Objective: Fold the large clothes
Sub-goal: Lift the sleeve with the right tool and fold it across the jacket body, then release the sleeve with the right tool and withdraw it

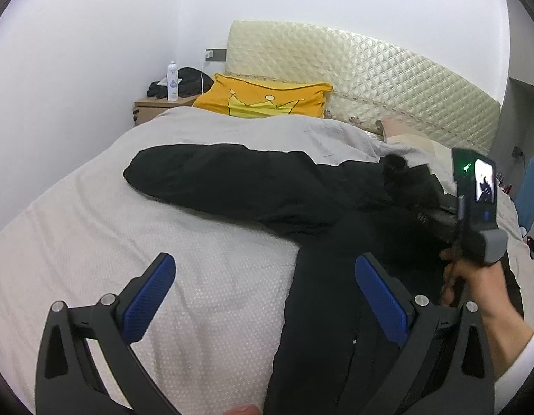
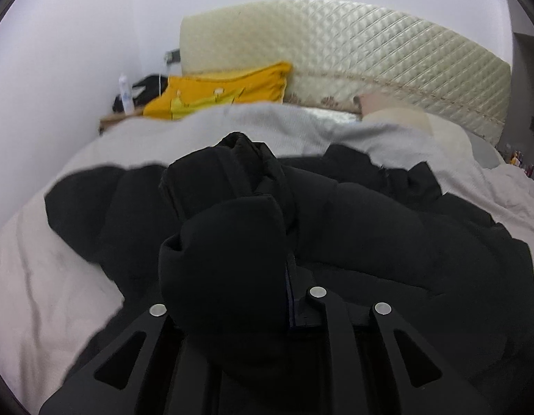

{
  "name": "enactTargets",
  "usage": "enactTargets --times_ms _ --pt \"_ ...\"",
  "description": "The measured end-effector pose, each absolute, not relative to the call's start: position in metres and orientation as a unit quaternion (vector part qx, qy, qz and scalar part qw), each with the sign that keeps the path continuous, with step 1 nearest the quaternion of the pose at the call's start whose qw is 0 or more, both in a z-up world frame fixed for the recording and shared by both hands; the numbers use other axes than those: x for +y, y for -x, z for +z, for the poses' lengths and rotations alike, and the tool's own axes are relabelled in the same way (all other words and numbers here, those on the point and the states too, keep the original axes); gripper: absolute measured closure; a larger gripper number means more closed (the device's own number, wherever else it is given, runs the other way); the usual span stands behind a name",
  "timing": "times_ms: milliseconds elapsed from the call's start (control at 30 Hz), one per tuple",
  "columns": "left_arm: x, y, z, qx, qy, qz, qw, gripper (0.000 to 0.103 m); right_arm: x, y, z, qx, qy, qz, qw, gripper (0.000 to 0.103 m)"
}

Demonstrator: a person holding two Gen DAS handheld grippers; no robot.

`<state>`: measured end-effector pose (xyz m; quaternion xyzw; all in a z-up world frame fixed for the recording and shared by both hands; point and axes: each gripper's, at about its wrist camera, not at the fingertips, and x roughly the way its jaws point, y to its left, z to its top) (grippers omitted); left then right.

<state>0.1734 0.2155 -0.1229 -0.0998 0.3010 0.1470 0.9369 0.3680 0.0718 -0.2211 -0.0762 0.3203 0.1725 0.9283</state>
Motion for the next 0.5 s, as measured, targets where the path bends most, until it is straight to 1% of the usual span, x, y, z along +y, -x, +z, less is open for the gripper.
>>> enactTargets --times_ms 133,200,233,267,333,433,500 --pt "0.211 -0.178 -0.126 0.308 0.094 0.145 0.936 0.000 0.070 -0.374 -0.238 0.347 0.059 0.174 0.920 0.081" --pt "0.210 -0.178 -0.127 0.309 0.092 0.150 0.934 0.000 0.070 -0.371 -0.237 0.346 0.056 0.184 0.918 0.071" --pt "0.211 -0.178 -0.127 0.310 0.094 0.153 0.934 0.000 0.070 -0.370 -0.235 0.346 0.052 0.188 0.918 0.057" --pt "0.211 -0.178 -0.128 0.312 0.096 0.153 0.933 0.000 0.069 -0.368 -0.233 0.344 0.044 0.195 0.917 0.047" --pt "0.211 -0.181 -0.130 0.319 0.095 0.155 0.930 0.000 0.066 -0.363 -0.227 0.339 0.032 0.203 0.918 0.038" --pt "0.208 -0.182 -0.127 0.323 0.100 0.151 0.929 0.000 0.057 -0.354 -0.215 0.332 0.004 0.220 0.917 0.037" --pt "0.202 -0.181 -0.122 0.320 0.093 0.149 0.931 0.000 0.051 -0.348 -0.205 0.329 -0.004 0.225 0.917 0.034"
